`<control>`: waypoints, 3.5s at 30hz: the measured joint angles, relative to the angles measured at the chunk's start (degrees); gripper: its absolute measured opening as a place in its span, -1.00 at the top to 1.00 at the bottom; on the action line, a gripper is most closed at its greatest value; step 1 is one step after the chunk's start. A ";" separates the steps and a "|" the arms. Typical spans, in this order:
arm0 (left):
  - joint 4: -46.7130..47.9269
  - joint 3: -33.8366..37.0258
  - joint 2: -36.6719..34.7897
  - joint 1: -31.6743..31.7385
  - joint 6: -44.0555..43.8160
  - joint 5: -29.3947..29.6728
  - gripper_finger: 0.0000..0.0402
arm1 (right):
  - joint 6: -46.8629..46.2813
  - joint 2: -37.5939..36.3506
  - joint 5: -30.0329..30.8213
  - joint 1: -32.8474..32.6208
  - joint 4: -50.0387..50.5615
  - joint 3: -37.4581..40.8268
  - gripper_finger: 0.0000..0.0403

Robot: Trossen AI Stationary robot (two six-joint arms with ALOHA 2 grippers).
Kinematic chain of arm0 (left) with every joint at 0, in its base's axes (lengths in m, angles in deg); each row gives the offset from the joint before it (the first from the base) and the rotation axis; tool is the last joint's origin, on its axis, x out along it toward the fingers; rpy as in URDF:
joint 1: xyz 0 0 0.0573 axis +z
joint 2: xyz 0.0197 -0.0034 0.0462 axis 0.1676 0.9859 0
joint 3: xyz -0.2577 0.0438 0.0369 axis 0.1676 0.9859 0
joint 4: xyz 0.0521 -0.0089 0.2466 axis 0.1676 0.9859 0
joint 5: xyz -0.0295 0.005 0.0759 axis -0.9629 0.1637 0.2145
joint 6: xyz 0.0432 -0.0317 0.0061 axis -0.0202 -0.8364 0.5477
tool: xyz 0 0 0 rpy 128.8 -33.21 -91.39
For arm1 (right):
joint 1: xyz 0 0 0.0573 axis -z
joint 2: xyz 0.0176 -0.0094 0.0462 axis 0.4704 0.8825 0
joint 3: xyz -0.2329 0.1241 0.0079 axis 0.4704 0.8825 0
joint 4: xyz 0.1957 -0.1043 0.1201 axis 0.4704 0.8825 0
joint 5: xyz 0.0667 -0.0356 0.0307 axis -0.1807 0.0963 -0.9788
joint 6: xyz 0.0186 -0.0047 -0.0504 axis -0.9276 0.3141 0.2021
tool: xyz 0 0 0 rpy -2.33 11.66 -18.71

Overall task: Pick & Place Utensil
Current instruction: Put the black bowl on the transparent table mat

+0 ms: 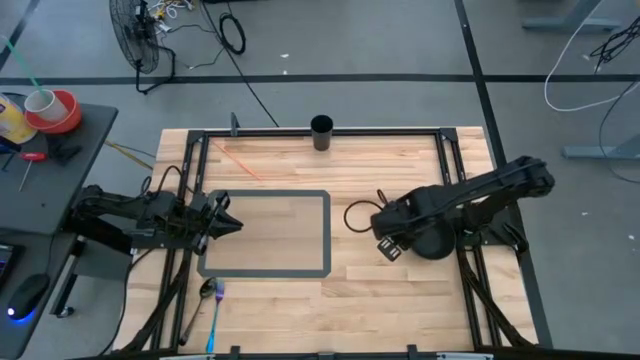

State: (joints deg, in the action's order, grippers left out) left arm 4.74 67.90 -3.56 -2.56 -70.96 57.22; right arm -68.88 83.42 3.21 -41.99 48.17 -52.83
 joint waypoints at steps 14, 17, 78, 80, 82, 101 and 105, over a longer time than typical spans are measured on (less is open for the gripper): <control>0.00 0.00 0.00 0.00 0.03 -0.02 0.77 | -12.72 -0.26 2.08 0.39 -5.54 12.22 0.26; 0.00 0.00 0.00 0.00 -0.01 -0.02 0.77 | -12.72 -0.26 1.85 0.39 -9.73 13.41 0.29; 0.00 0.02 0.00 -0.02 -0.01 -0.04 0.77 | 54.39 41.14 12.77 0.70 3.40 -51.49 0.99; 0.00 0.02 0.00 0.00 0.02 -0.04 0.77 | 59.62 44.06 12.84 0.76 3.93 -56.37 0.99; -0.01 0.02 0.01 -0.02 0.00 -0.04 0.77 | 64.10 46.64 13.10 0.78 5.17 -60.95 0.99; -0.02 0.02 0.00 -0.02 0.00 -0.04 0.77 | 123.37 49.59 19.01 3.07 -14.11 -54.16 0.94; 0.00 0.02 0.00 -0.02 0.01 -0.04 0.77 | 136.36 49.68 20.88 3.59 -19.61 -51.96 0.96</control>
State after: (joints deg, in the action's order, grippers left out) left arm 4.74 67.92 -3.55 -2.58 -70.95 57.17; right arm 67.48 133.10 24.09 -38.40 28.57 -104.78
